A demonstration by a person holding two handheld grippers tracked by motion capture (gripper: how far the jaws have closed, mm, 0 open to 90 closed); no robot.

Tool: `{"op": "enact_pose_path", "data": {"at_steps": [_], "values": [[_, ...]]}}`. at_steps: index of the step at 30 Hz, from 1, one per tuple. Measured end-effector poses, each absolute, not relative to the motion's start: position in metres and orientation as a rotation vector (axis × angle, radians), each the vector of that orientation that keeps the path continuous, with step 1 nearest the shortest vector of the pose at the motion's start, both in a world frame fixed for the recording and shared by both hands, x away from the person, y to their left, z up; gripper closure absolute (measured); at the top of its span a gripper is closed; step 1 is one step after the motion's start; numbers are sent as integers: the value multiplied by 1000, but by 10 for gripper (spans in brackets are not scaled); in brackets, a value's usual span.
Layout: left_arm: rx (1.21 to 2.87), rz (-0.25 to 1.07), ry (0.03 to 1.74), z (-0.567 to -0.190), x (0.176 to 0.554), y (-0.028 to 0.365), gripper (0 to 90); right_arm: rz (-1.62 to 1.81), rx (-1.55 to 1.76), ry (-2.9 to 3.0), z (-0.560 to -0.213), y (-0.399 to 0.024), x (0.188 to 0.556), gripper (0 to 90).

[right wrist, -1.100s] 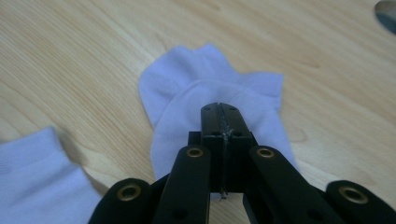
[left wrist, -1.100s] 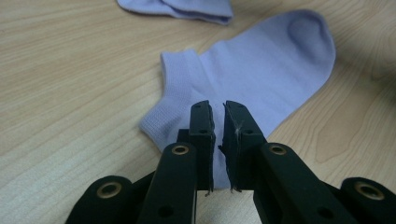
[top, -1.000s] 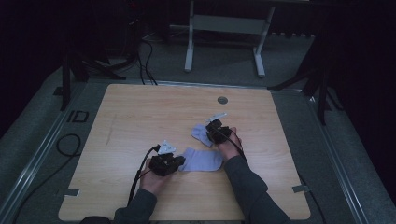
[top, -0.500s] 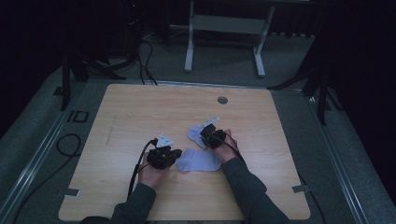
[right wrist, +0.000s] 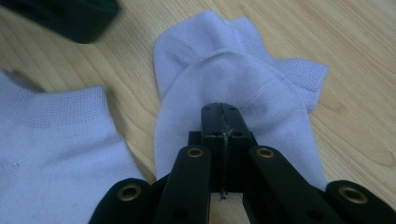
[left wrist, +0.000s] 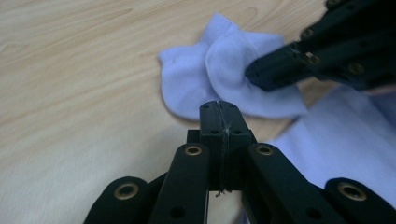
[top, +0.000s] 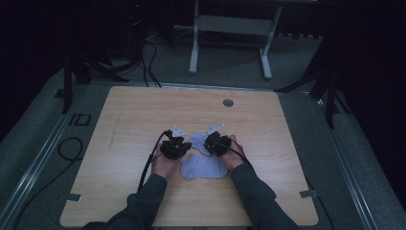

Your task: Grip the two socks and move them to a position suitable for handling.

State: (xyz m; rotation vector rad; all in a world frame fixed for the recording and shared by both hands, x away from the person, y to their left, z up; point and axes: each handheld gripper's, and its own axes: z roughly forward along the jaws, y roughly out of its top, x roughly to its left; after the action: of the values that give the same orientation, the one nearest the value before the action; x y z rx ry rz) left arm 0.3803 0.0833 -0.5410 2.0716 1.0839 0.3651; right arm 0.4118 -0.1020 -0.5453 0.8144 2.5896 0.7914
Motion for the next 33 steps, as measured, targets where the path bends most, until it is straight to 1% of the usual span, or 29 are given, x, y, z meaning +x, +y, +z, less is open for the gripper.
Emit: {"op": "enact_pose_path", "data": {"at_steps": [1,2,7,11,19,33], "values": [[2072,365,1084,-541,380,83,895,791,814,2590,-545,-102,412,900],[2077,369,1097,-543,389,79,895,793,809,2592,-545,-102,412,900],[2114,386,1111,-550,407,70,896,797,790,2601,-545,-103,412,900],[2130,378,1122,-556,414,68,896,801,781,2606,-545,-104,412,900],[2143,374,1114,-556,408,72,896,804,786,2607,-545,-106,413,898],[2150,352,1088,-557,393,74,897,739,828,2572,-544,-103,419,864]]}}
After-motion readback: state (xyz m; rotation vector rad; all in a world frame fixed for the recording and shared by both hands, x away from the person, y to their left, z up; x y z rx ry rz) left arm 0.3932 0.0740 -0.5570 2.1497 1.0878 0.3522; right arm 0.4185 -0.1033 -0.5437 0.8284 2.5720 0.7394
